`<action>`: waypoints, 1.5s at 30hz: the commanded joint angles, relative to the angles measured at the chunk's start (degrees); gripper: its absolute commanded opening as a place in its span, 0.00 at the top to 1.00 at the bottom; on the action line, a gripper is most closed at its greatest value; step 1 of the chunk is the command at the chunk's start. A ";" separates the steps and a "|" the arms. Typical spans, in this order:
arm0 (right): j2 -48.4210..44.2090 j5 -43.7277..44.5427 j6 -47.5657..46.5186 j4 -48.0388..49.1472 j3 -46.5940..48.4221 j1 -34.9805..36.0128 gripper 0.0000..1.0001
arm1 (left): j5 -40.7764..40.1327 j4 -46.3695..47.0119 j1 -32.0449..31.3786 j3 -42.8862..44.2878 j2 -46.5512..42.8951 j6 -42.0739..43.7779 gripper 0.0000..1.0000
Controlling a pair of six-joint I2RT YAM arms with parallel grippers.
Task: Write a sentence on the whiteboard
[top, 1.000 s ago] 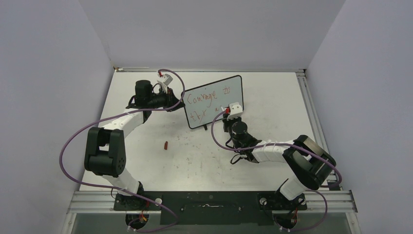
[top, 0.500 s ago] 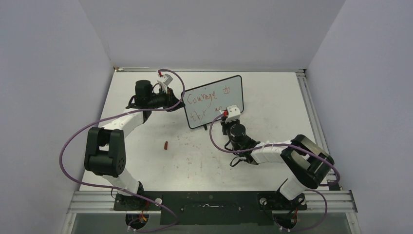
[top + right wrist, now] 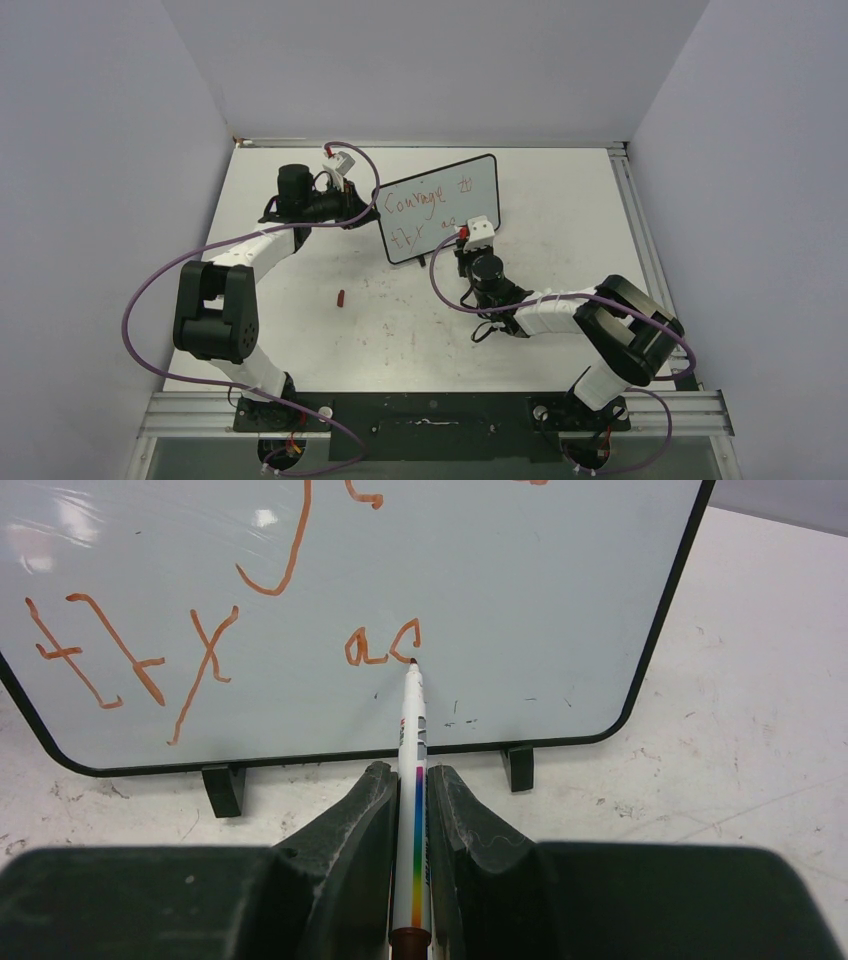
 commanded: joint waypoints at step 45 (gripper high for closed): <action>3.90 1.12 1.94 2.18 0.71 2.57 0.95 | 2.01 0.25 0.06 2.23 -2.28 -0.43 1.00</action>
